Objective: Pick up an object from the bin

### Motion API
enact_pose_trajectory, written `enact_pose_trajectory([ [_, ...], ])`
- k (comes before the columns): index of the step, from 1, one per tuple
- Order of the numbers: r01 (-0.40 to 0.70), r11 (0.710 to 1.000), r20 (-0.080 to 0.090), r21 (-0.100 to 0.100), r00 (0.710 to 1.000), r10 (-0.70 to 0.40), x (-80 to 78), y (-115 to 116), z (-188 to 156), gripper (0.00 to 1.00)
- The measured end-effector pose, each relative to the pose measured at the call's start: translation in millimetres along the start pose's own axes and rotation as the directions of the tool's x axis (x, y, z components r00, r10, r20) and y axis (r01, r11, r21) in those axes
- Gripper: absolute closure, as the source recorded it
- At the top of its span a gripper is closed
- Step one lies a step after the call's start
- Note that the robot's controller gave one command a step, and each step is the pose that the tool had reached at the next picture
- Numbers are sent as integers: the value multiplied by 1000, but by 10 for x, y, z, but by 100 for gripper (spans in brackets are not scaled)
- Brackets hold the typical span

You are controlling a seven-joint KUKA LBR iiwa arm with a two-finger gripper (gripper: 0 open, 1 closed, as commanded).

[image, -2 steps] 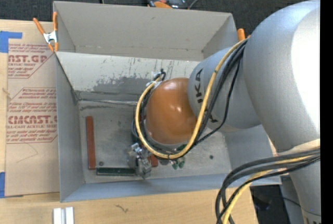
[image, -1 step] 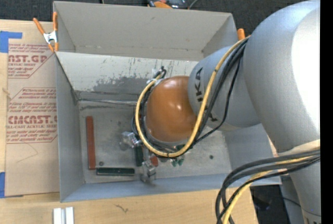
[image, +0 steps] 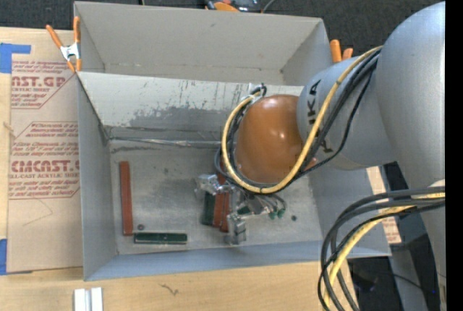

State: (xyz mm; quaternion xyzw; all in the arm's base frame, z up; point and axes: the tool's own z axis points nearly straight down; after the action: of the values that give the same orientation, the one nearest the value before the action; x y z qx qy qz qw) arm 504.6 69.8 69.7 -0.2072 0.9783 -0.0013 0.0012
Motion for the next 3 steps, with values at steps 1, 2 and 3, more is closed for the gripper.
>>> enact_pose_trajectory([
  [1, 12, 1000, 0, 1, 1000, -12, 56, -758, 1, 0],
  [2, 18, 1000, -1, -4, 1000, -18, 44, -702, -2, 100],
  [3, -29, 1000, 7, -1, 1000, 29, -49, -443, -1283, 100],
])
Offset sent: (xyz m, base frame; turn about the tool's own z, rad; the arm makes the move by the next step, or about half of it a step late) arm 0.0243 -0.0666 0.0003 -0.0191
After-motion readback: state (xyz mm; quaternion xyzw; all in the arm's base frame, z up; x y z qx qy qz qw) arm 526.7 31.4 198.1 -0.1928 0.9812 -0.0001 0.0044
